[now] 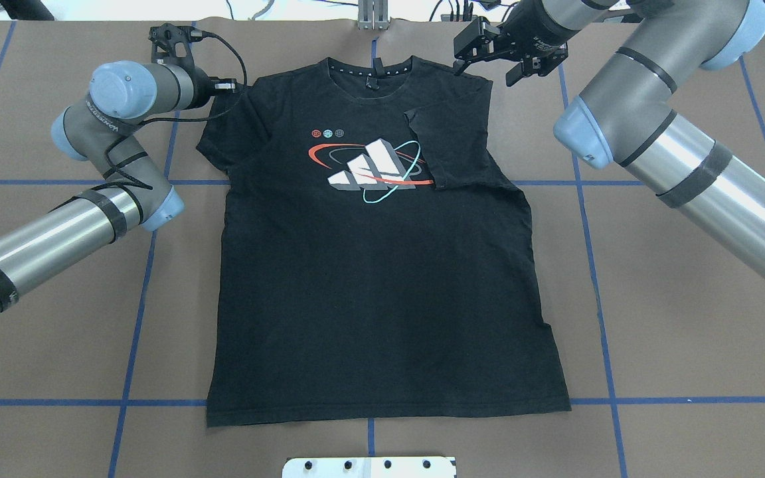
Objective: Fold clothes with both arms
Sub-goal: 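Move the left gripper to the sleeve nearest it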
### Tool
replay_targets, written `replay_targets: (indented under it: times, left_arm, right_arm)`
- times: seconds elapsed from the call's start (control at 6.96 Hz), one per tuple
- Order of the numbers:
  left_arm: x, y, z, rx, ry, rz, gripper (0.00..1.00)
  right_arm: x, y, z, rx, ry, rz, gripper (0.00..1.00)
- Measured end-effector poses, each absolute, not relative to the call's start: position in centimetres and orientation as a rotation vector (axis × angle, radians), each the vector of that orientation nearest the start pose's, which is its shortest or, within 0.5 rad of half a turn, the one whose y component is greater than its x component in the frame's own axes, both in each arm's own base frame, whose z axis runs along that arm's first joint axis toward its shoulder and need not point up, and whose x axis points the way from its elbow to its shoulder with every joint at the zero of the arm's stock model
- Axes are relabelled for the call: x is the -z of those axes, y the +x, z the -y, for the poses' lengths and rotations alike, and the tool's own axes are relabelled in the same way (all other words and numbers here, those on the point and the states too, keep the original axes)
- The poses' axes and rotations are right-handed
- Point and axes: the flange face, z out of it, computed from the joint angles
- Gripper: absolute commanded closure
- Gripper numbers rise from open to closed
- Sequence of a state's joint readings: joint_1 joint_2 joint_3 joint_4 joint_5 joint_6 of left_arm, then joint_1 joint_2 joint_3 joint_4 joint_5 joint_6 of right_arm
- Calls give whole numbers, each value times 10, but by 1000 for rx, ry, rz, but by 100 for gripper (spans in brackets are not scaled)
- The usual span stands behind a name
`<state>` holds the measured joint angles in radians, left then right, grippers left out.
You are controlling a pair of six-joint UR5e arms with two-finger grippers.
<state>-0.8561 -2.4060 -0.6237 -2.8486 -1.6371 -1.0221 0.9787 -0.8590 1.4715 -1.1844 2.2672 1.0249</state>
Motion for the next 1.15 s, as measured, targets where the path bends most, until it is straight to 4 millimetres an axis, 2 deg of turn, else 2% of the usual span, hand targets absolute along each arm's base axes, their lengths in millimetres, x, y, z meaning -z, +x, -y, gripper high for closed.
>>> replay_targets:
  times: [0.14,0.57,1.15]
  left_arm:
    - [-439,451,714,231,710,-931,100]
    - [-432,449,716,228,714,-943,100]
    - [-411,432,722,222,719,-993,100]
  right_arm:
    - [-216,-342,634,-37,199,1125,0]
    - [-217,-342,634,-37,199,1125,0]
    - [-219,-342,633,-40,198,1126,0]
